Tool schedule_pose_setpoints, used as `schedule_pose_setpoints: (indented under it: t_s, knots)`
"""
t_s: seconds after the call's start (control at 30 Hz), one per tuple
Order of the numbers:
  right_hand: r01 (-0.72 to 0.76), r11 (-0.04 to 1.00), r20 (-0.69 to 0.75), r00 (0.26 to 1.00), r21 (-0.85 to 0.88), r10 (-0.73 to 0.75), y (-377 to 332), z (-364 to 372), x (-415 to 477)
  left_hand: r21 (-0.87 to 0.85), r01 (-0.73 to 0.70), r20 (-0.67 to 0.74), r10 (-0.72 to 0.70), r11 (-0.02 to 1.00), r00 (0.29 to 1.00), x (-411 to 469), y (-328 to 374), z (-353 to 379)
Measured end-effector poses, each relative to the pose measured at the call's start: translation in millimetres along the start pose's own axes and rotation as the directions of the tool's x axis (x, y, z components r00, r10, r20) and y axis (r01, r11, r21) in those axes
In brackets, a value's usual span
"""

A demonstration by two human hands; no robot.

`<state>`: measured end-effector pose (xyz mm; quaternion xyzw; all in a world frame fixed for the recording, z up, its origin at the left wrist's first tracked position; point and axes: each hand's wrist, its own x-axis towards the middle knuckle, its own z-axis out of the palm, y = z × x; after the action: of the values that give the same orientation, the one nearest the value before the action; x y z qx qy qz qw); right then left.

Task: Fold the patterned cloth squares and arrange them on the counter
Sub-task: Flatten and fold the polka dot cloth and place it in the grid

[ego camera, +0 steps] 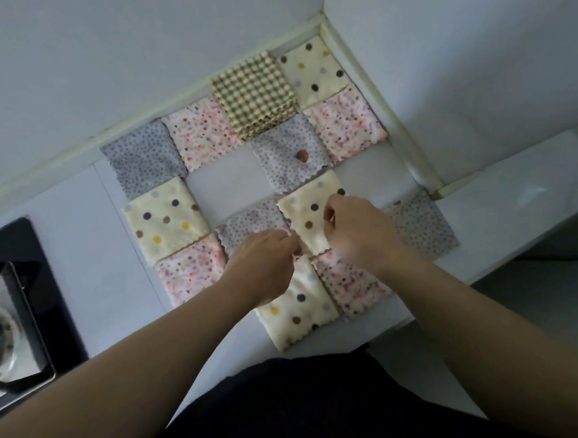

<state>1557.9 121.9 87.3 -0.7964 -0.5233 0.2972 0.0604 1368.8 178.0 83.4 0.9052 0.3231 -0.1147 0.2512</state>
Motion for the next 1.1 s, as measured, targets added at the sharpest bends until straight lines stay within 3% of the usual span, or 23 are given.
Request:
schedule_pose_setpoints:
  t_s: [0.13,0.3,0.43,0.53,0.63,0.7,0.77,0.87,1.0,1.1]
  knots:
    - [0.096,0.990,0.174,0.982,-0.105,-0.077,-14,32,-30,-0.035,0.096,0.110,-0.092,0.995,0.990,-29,-3,4]
    - [0.084,0.973,0.127,0.990,-0.215,-0.057,-30,53,-40,0.007,0.175,0.234,-0.172,0.985,0.957,-54,-18,14]
    - [0.125,0.963,0.044,0.992,-0.237,-0.118,-36,62,-41,0.014,0.174,0.245,-0.172,0.985,0.954,-62,-19,18]
    - [0.125,0.988,0.178,0.974,0.089,-0.139,-38,54,-42,-0.039,0.244,0.247,-0.227,0.969,0.942,-61,-23,18]
    - [0.002,0.956,0.264,0.961,0.294,-0.084,-42,38,-45,-0.222,0.369,0.098,-0.355,0.903,0.930,-58,-23,16]
    - [-0.062,0.912,0.303,0.951,0.406,-0.070,-42,24,-47,-0.285,0.324,0.001,-0.338,0.902,0.941,-55,-20,9]
    - [-0.098,0.864,0.328,0.941,0.495,-0.082,-39,6,-44,-0.349,0.273,0.077,-0.263,0.896,0.962,-44,-20,-3]
    - [-0.073,0.838,0.305,0.945,0.541,-0.115,-29,-18,-36,-0.532,0.363,0.263,-0.258,0.765,0.930,-26,-18,-19]
    - [-0.097,0.842,0.127,0.991,0.530,0.034,-7,-29,-14,-0.629,0.399,0.255,-0.308,0.667,0.917,0,-11,-30]
    - [-0.117,0.870,0.022,0.992,0.480,0.121,10,-30,4,-0.788,0.441,0.276,-0.395,0.429,0.876,20,-6,-32]
